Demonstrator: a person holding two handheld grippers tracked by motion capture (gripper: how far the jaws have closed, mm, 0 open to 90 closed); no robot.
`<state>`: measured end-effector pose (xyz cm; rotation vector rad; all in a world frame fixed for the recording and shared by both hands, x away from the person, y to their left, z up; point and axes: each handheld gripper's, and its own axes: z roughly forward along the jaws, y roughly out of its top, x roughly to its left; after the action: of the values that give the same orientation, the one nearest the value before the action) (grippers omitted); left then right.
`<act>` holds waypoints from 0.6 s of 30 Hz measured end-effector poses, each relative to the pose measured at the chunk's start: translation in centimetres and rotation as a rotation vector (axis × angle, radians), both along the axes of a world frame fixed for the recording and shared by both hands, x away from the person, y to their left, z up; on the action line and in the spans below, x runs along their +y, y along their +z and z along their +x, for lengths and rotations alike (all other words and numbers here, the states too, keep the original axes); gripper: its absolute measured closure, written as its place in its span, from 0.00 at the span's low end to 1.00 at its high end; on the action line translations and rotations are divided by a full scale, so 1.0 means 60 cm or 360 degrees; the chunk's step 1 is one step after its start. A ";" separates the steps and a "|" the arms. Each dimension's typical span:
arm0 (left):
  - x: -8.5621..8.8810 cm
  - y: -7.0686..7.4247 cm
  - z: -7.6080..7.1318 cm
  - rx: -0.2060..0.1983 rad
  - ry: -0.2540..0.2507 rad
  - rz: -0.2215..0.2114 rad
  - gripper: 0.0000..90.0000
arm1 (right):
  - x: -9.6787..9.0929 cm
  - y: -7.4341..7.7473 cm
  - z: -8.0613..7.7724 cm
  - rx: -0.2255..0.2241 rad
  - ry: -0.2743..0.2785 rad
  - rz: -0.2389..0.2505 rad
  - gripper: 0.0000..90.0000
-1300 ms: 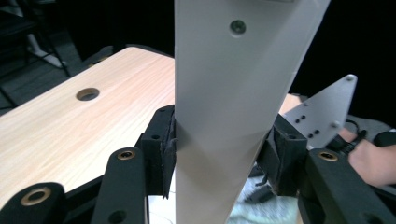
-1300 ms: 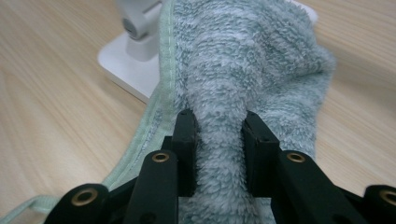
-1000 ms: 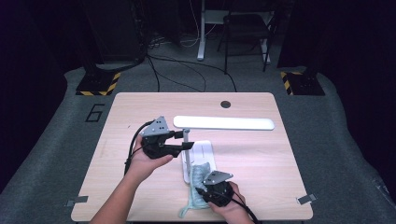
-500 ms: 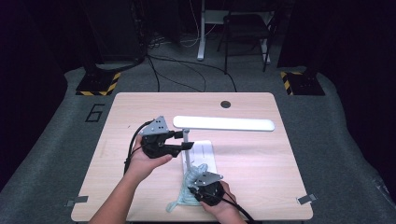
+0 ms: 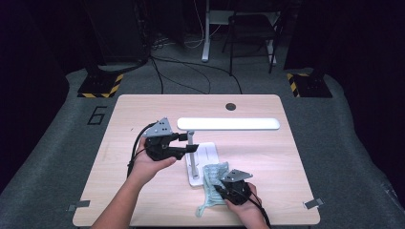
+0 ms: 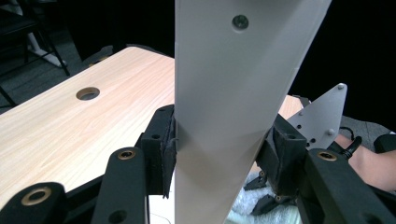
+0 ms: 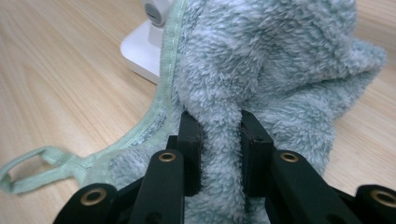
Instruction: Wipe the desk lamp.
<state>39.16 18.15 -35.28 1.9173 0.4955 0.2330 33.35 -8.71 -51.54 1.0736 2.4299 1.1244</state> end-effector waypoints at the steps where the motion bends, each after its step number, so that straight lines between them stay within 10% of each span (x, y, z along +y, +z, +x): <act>1: 0.000 0.000 0.000 -0.0004 -0.0006 0.0003 0.58 | -0.002 0.001 -0.001 0.0007 -0.0011 -0.0012 0.82; 18: -0.006 0.000 -0.003 -0.0001 0.0026 0.0000 0.58 | 0.008 0.005 -0.004 -0.0010 -0.0083 -0.0076 0.82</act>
<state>38.96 17.77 -35.28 1.9136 0.5106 0.2442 33.12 -8.21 -51.22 1.1101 2.3966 1.0471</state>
